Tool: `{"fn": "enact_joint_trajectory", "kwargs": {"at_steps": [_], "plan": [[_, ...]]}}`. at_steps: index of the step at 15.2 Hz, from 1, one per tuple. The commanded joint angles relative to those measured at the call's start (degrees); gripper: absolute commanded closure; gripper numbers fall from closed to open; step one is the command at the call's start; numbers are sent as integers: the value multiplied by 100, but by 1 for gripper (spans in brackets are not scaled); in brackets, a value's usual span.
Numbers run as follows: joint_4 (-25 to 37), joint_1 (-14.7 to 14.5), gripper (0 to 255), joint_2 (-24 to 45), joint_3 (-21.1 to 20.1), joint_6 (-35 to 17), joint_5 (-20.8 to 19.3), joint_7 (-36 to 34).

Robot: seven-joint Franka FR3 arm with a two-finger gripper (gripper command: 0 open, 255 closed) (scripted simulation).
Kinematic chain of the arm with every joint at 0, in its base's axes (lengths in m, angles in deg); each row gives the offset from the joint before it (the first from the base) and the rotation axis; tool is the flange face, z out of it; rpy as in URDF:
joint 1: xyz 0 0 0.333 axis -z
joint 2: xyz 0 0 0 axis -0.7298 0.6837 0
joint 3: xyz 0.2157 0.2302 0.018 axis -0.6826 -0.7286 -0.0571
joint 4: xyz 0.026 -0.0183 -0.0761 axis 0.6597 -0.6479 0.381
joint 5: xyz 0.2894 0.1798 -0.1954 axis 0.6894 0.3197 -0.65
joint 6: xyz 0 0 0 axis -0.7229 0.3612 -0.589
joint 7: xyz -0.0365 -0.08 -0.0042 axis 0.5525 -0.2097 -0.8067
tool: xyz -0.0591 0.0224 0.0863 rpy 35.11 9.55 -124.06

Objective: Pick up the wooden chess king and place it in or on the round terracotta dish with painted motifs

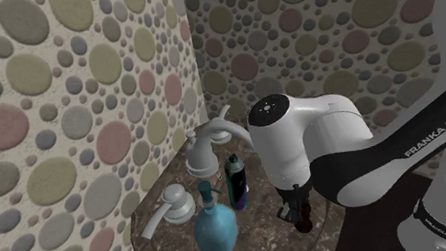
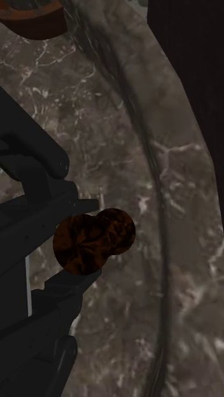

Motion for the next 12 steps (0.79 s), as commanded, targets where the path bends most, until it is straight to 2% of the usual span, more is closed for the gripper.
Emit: {"fn": "enact_joint_trajectory", "kwargs": {"at_steps": [1,6,12], "plan": [[-13,-1,255,14,-4,-1,4,0],[-17,-1,255,15,-4,-6,2,-1],[158,-116,255,-439,151,581,177,221]]}}
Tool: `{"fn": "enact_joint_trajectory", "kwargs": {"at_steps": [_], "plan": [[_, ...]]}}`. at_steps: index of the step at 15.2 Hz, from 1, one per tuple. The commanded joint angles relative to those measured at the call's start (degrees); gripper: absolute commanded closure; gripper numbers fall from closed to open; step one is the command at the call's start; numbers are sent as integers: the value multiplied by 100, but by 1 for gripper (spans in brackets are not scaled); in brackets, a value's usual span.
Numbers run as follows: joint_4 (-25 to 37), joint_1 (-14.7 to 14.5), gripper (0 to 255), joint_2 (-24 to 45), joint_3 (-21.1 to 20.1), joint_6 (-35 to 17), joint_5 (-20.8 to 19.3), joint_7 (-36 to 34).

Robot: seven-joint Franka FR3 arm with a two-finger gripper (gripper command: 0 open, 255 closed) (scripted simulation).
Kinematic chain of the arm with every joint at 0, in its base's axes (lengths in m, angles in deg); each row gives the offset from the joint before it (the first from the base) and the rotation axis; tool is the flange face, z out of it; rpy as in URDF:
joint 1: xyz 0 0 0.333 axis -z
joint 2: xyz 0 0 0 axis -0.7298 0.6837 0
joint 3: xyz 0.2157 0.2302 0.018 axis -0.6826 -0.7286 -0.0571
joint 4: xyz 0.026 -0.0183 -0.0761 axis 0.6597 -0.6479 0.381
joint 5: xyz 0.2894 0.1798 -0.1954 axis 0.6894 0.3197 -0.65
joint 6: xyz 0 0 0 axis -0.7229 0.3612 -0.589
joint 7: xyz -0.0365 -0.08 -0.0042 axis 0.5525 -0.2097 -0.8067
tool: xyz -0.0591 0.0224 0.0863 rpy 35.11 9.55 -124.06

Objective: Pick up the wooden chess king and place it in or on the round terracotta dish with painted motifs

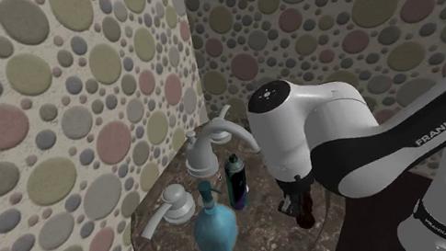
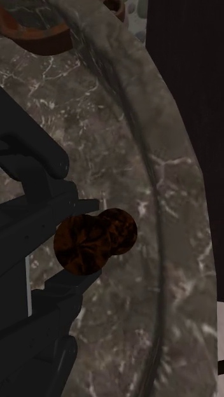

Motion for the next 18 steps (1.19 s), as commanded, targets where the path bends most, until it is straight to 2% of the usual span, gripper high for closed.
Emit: {"fn": "enact_joint_trajectory", "kwargs": {"at_steps": [1,17,18], "plan": [[77,-25,255,-137,57,206,36,71],[782,-141,255,-910,412,1633,127,410],[712,-87,255,-986,534,1630,60,561]]}}
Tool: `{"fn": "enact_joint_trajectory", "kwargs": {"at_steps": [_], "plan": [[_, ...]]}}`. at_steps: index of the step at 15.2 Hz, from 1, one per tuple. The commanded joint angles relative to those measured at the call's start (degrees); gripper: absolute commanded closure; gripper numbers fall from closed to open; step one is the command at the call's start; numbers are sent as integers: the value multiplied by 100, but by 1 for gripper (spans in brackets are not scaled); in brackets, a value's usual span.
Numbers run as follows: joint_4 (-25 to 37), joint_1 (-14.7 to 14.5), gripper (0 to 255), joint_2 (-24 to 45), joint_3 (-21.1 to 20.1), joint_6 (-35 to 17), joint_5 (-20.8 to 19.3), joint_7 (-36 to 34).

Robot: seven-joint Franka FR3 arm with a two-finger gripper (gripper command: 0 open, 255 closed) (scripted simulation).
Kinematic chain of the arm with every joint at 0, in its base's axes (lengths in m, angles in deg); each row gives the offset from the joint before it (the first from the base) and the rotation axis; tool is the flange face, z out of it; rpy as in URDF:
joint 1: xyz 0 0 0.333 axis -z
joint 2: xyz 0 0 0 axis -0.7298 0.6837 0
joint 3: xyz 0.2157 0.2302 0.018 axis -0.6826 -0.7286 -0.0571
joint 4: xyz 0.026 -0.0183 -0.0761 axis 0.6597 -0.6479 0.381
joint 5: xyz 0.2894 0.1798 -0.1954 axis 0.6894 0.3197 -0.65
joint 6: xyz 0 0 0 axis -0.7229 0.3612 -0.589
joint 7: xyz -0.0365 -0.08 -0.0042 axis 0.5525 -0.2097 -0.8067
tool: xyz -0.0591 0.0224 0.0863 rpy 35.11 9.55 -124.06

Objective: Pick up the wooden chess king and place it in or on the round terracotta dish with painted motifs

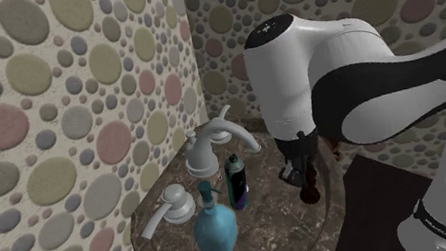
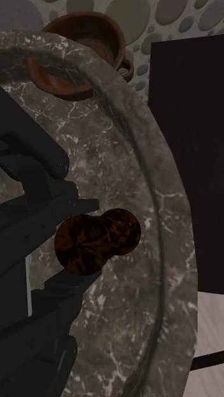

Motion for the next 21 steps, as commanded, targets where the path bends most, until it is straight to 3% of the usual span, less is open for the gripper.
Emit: {"fn": "enact_joint_trajectory", "kwargs": {"at_steps": [1,11,21], "plan": [[-55,82,255,-116,186,46,-104,224],[-306,856,255,-350,1368,-153,-1020,1637],[160,1704,255,227,2427,-546,-1918,2902]]}}
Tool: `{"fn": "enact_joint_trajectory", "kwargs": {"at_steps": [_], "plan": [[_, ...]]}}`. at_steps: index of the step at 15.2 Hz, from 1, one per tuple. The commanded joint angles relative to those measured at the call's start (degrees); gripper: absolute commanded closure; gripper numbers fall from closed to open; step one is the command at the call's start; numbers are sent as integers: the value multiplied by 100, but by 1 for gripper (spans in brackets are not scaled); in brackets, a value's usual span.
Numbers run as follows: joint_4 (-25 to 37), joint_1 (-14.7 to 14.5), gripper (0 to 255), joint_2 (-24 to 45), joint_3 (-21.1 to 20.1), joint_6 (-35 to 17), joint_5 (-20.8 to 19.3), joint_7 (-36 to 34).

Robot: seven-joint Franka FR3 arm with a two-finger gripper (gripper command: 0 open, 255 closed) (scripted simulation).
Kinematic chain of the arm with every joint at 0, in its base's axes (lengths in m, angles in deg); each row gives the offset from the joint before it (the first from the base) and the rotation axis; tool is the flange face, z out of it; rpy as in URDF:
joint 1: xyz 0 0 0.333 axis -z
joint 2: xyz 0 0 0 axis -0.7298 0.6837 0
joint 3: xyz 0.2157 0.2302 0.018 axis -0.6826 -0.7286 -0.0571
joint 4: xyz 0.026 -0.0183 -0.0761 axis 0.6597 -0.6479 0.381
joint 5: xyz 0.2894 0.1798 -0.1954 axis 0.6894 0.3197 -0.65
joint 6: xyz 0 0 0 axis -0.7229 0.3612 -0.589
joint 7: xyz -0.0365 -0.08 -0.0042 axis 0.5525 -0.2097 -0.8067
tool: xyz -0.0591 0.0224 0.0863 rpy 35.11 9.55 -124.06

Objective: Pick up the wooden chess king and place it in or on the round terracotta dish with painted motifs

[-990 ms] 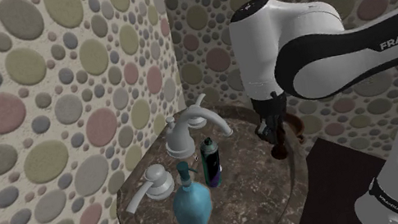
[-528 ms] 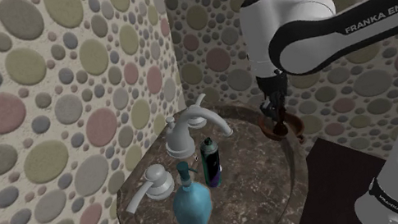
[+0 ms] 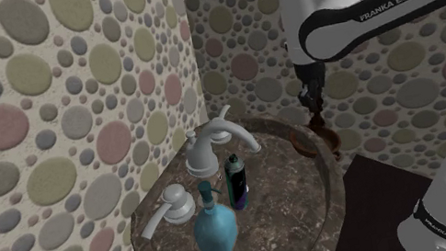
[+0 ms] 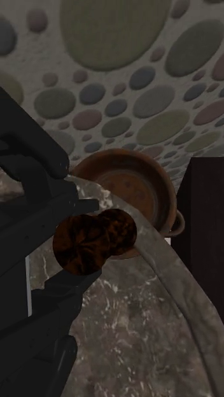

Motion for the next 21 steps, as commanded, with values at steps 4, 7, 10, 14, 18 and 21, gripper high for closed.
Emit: {"fn": "enact_joint_trajectory", "kwargs": {"at_steps": [4,7,10,14,18,21], "plan": [[429,355,255,467,480,-204,-337,604],[268,366,255,555,486,-446,-374,536],[118,379,255,658,492,-690,-417,465],[-66,400,255,817,497,-1022,-483,364],[-228,425,255,1003,500,-1359,-561,254],[-336,448,255,1160,501,-1615,-629,164]]}}
